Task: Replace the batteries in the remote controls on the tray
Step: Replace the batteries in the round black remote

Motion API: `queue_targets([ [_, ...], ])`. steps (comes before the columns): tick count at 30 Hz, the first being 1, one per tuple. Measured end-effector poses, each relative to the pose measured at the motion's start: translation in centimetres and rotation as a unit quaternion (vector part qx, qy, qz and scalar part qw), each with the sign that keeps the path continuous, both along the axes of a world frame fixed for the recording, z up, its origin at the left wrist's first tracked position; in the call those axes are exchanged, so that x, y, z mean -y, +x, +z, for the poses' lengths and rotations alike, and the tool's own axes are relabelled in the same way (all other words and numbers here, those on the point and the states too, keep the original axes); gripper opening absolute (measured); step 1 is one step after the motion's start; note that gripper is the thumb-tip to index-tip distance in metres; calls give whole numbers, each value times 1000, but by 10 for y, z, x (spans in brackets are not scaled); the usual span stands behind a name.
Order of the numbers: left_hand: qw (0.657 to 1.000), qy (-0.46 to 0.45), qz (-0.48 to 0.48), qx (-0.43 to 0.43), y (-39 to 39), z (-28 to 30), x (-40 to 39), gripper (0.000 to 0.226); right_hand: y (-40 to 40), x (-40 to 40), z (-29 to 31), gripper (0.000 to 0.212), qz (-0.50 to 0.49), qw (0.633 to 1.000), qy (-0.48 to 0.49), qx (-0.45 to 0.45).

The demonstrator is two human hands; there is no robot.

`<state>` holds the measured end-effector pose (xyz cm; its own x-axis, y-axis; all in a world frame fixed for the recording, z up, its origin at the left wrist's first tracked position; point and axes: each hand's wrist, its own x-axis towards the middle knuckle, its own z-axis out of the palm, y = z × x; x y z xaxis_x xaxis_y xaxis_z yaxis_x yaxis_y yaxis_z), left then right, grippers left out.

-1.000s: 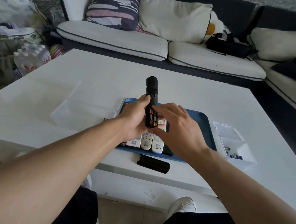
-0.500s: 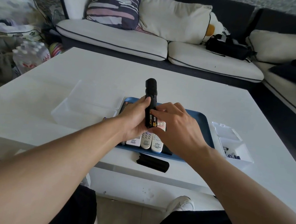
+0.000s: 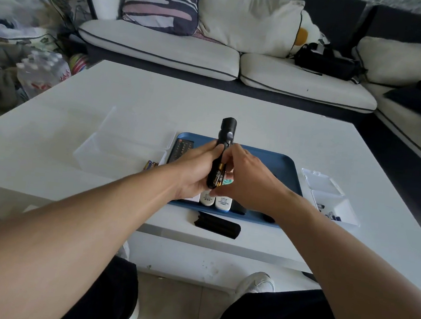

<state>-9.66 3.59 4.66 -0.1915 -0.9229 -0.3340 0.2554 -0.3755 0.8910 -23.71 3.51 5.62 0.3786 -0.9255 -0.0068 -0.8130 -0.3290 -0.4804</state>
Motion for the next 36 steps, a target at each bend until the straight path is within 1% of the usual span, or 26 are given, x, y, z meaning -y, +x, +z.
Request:
queue_targets([
  [3,999,15,22,-20,-2,-4,3,25,0,1,1,49,-24,998,50,40],
  [7,996,1,79,-44,-10,-5,9,23,1,5,-2,22,-123,981,68,136],
  [9,995,-19,94,-33,-14,-4,9,24,2,6,-6,18,-153,965,101,187],
  [11,995,-32,96,-22,-16,-5,10,26,3,8,-8,18,-174,945,145,237],
  [14,996,-27,84,-18,-13,-5,10,30,3,10,-5,16,-182,923,200,273],
  [15,996,-25,79,-14,-11,-4,11,29,3,10,-2,15,-186,911,215,300],
  [16,997,-22,78,-13,-9,-3,11,27,2,10,1,15,-192,890,235,342],
  [18,996,-8,83,-9,-4,-1,13,22,0,8,8,15,-208,826,285,440],
  [19,996,0,84,0,-2,-1,14,24,0,6,11,14,-211,797,307,476],
  [20,997,10,80,8,0,-2,15,28,-1,5,11,12,-207,780,324,493],
  [21,997,19,72,10,2,-2,15,31,-1,3,11,13,-195,781,333,491],
  [22,998,29,61,4,3,-2,15,33,-1,2,10,14,-180,801,329,467],
  [23,998,38,50,-3,4,-1,14,34,0,1,9,15,-162,841,302,420],
  [25,998,56,35,-14,5,1,13,35,1,-2,8,15,-112,936,185,277],
  [26,997,64,29,-13,6,2,13,36,2,-3,6,14,-82,968,115,209],
  [27,997,70,25,-11,7,2,13,37,3,-3,4,14,-54,985,55,157],
  [28,997,77,22,-14,7,3,13,37,4,-4,2,15,-30,992,14,122],
  [30,996,90,17,-26,7,5,12,35,5,-4,1,15,-11,996,-19,89],
  [36,994,99,-23,-33,5,10,4,39,3,0,7,11,1,999,-29,16],
])
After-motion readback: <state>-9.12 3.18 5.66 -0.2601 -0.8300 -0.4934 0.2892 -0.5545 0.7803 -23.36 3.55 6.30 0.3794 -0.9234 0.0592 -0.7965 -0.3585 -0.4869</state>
